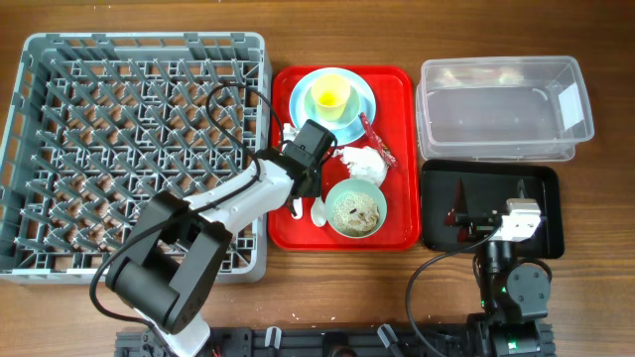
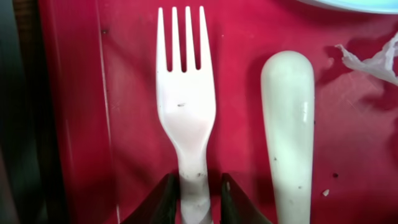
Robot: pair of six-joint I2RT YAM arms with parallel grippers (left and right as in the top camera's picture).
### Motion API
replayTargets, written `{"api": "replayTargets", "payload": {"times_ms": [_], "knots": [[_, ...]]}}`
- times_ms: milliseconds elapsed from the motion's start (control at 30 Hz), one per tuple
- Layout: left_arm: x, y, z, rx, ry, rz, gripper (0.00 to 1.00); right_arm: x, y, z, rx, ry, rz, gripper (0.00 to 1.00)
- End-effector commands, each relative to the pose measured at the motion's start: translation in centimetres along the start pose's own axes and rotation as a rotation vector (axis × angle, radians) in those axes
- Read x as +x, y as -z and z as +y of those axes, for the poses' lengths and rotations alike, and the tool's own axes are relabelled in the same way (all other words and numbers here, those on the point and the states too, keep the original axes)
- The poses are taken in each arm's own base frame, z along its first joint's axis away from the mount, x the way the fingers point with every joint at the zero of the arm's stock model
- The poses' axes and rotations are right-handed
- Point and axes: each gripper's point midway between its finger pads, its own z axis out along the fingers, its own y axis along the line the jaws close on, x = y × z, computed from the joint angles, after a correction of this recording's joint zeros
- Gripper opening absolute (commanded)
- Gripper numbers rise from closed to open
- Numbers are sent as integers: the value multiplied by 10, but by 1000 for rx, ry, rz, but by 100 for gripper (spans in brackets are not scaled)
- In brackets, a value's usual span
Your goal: Sort waste into correct bins and load items into the dishwasher rack
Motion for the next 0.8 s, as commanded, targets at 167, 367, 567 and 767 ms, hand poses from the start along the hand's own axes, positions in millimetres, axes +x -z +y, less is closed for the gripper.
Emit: {"api": "replayTargets", "payload": {"times_ms": [167,367,567,767], "knots": [[-18,30,-8,-66,-45,-117,4,-1,0,1,-7,11,-6,100],[-65,163,19,-47,44,-378,4,-1,0,1,-7,11,-6,100],[-55,166,87,-65,137,-261,4,-1,0,1,-7,11,-6,100],[-40,101,100,-157,98,-58,6,-1,0,1,-7,11,-6,100]]}}
